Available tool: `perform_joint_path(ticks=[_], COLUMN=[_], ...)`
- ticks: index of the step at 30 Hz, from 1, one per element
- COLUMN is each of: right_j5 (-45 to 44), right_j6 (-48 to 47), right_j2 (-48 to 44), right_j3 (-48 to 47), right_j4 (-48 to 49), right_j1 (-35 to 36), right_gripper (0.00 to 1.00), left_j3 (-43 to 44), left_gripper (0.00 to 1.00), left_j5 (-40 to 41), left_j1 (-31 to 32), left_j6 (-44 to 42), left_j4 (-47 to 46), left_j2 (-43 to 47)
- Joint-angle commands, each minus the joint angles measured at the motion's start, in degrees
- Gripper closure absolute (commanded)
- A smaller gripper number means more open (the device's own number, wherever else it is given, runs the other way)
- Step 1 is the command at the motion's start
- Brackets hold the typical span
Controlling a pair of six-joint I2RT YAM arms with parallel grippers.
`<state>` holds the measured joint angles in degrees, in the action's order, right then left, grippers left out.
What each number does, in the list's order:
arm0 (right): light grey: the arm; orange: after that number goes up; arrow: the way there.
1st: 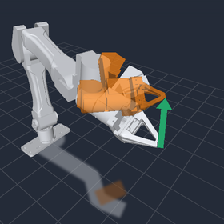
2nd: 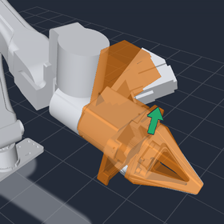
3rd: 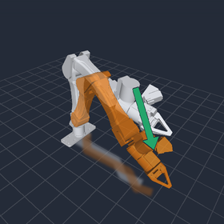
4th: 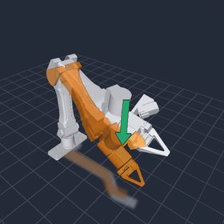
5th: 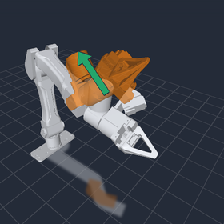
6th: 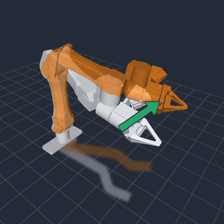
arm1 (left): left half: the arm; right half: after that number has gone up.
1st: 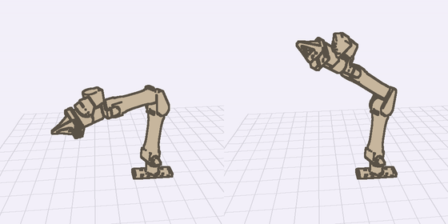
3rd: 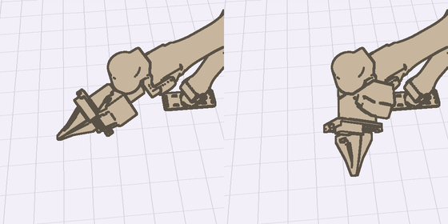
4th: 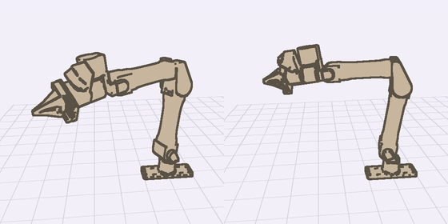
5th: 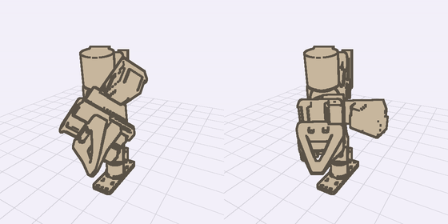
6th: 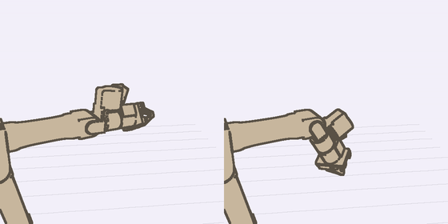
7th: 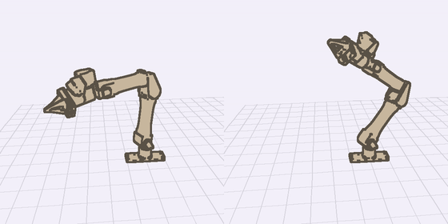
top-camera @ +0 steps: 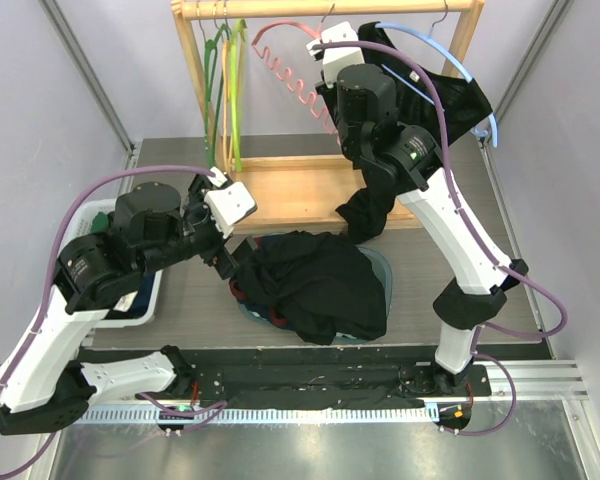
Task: Remove the tank top from the hanger
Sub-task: Place the hanger at the clothesline.
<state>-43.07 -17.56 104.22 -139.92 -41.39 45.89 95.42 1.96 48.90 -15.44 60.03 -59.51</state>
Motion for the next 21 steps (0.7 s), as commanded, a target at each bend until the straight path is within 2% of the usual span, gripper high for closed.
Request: perform_joint_path(ticks=[1, 14, 21], right_j5=[2.55, 5.98, -4.54], right_j6=[0.42, -0.54, -13.26], right_j2=[0.28, 2.03, 6.69], right_j3=[-0.79, 2.98, 4.22], right_j4=[5.35, 6.58, 13.25], right_j1=[-1.33, -0.37, 6.49], right_gripper=[0.99, 0.99, 0.99], left_j3=[0.74, 0.73, 0.56], left_gripper=[0.0, 0.0, 0.0], left_j5=[0.5, 0.42, 1.12], left_j1=[-0.56, -1.79, -1.8], left_j6=[0.06, 0.68, 0.59], left_j4=[-1.85, -2.37, -2.64], left_j2=[0.0, -0.52, -0.61])
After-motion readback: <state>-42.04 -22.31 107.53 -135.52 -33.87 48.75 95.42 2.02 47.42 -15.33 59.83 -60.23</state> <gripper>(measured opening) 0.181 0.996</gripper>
